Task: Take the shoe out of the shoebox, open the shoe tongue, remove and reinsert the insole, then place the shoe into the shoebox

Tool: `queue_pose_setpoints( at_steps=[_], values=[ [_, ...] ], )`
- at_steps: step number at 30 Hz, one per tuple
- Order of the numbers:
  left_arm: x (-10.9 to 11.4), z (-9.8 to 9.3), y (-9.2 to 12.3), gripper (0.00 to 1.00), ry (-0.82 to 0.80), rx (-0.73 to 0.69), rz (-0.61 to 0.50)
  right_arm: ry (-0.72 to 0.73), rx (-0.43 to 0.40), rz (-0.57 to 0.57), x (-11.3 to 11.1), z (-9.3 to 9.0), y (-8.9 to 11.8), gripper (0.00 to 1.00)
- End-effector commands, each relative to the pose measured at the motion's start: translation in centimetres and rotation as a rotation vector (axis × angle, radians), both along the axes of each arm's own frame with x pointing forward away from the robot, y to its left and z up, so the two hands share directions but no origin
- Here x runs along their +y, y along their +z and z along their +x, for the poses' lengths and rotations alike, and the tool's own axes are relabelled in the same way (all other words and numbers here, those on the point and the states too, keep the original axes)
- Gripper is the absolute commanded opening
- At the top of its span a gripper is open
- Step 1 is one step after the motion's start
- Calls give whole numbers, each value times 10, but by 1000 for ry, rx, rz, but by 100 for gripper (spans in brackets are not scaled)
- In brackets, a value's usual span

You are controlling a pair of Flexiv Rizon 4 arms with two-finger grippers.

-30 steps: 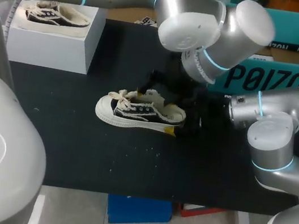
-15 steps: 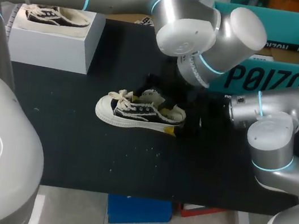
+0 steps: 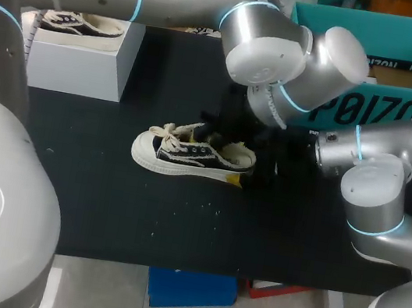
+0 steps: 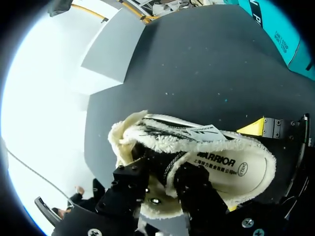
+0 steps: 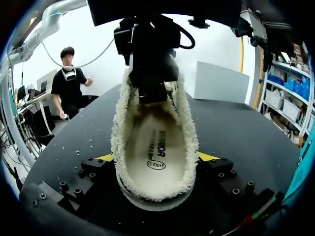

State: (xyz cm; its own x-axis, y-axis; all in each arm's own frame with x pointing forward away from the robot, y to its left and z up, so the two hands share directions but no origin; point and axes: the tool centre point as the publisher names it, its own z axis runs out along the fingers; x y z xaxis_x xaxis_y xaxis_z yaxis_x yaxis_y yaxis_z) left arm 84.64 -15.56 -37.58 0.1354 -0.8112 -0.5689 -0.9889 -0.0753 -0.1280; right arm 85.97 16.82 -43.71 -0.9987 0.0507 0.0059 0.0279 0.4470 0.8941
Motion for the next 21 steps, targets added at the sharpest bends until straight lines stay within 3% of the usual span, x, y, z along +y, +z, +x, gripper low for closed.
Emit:
queue_pose_setpoints(
  at_steps=[1,21],
  values=[
    [0,0,1,0,-3,-6,2,-1,2,-3,3,1,-4,0],
    [16,-3,29,0,15,-98,-87,-1,2,-3,3,1,-4,0]
  ],
)
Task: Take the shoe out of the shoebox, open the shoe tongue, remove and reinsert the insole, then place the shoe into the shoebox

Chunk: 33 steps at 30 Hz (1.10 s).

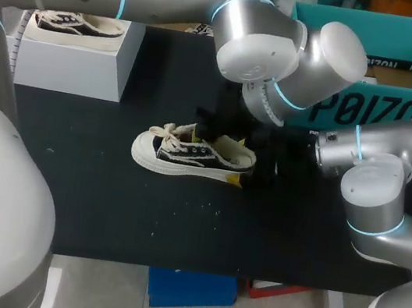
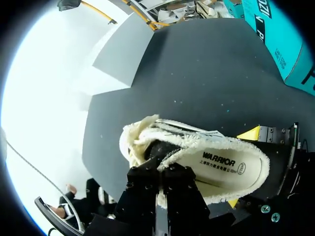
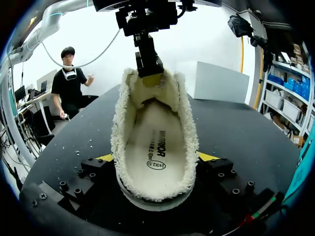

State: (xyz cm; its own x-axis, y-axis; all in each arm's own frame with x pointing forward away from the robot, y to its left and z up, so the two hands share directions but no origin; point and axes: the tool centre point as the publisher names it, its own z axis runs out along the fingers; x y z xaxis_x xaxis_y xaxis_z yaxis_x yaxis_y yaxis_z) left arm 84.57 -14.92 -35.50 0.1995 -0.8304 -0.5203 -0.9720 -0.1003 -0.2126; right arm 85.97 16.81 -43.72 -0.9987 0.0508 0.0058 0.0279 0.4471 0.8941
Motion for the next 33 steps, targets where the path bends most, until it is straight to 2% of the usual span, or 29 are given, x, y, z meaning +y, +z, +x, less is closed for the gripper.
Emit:
queue_pose_setpoints(
  at_steps=[1,16,33],
  values=[
    [11,-3,10,0,1,-17,-51,-1,2,-3,3,1,-4,0],
    [27,1,27,0,42,-89,-118,-1,2,-3,3,1,-4,0],
    [57,-7,28,0,115,-133,-149,-1,2,-3,3,1,-4,0]
  ],
)
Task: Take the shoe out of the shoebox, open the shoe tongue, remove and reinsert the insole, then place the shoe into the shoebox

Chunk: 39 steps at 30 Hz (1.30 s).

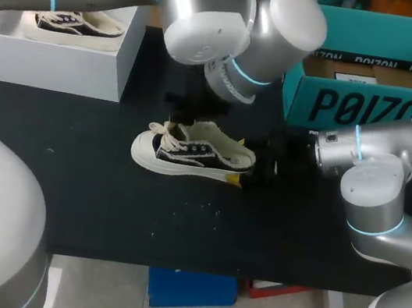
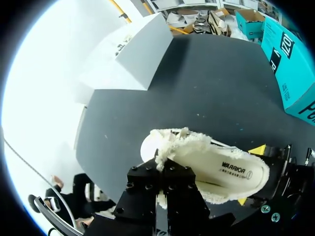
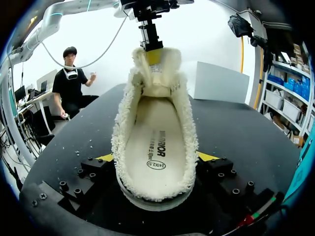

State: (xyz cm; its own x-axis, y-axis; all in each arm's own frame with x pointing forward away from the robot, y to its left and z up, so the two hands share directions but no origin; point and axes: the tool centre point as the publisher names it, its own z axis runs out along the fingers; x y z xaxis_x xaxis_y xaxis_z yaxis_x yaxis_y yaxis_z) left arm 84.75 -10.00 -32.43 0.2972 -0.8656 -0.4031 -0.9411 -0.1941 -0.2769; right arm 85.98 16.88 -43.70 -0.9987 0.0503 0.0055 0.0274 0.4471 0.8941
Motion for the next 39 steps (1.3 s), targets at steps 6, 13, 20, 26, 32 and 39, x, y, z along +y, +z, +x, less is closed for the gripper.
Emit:
queue_pose_setpoints(
  at_steps=[6,13,20,26,32,39],
  values=[
    [18,-10,0,0,70,-65,-37,-1,2,-3,3,1,-4,0],
    [26,-16,-9,0,83,-75,-29,-1,2,-3,3,1,-4,0],
    [34,-19,-28,0,120,-61,-3,-1,2,-3,3,1,-4,0],
    [42,-20,-37,100,140,-46,1,-1,2,-3,3,1,-4,0],
    [51,-23,-40,100,157,-37,-8,-1,2,-3,3,1,-4,0],
    [63,-25,-43,100,184,-30,-17,-1,2,-3,3,1,-4,0]
  ],
)
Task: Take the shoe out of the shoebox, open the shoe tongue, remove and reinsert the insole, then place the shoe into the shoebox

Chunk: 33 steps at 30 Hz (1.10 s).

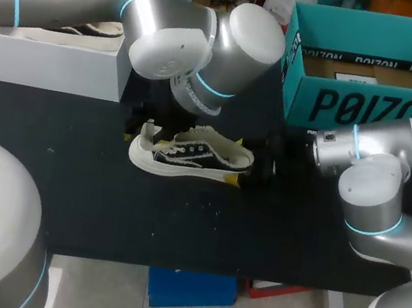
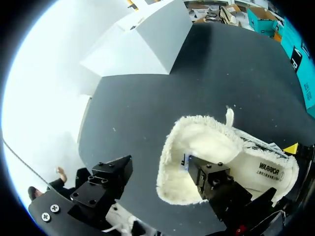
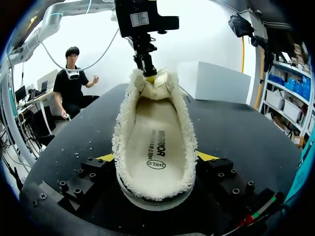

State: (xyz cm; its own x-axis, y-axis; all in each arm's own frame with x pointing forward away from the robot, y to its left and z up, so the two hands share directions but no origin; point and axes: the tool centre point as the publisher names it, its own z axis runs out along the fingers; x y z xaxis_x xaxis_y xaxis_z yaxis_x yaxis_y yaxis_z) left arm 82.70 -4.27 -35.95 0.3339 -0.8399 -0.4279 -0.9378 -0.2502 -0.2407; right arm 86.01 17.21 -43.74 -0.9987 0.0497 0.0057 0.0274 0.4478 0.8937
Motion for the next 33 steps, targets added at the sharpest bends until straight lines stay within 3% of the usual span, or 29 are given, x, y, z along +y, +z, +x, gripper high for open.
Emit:
queue_pose_setpoints(
  at_steps=[1,12,19,26,33],
  values=[
    [7,-5,-9,100,122,-72,-27,-2,2,-2,-1,1,-4,0],
    [17,-7,-25,100,153,-45,-46,-2,2,-2,-1,1,-4,0],
    [15,-13,-11,100,139,-66,-45,-2,2,-2,-1,1,-4,0],
    [4,-23,24,100,-19,-131,-53,-2,2,-2,-1,1,-4,0],
    [-17,-20,50,100,-377,-130,-148,-2,2,-2,-1,1,-4,0]
  ],
)
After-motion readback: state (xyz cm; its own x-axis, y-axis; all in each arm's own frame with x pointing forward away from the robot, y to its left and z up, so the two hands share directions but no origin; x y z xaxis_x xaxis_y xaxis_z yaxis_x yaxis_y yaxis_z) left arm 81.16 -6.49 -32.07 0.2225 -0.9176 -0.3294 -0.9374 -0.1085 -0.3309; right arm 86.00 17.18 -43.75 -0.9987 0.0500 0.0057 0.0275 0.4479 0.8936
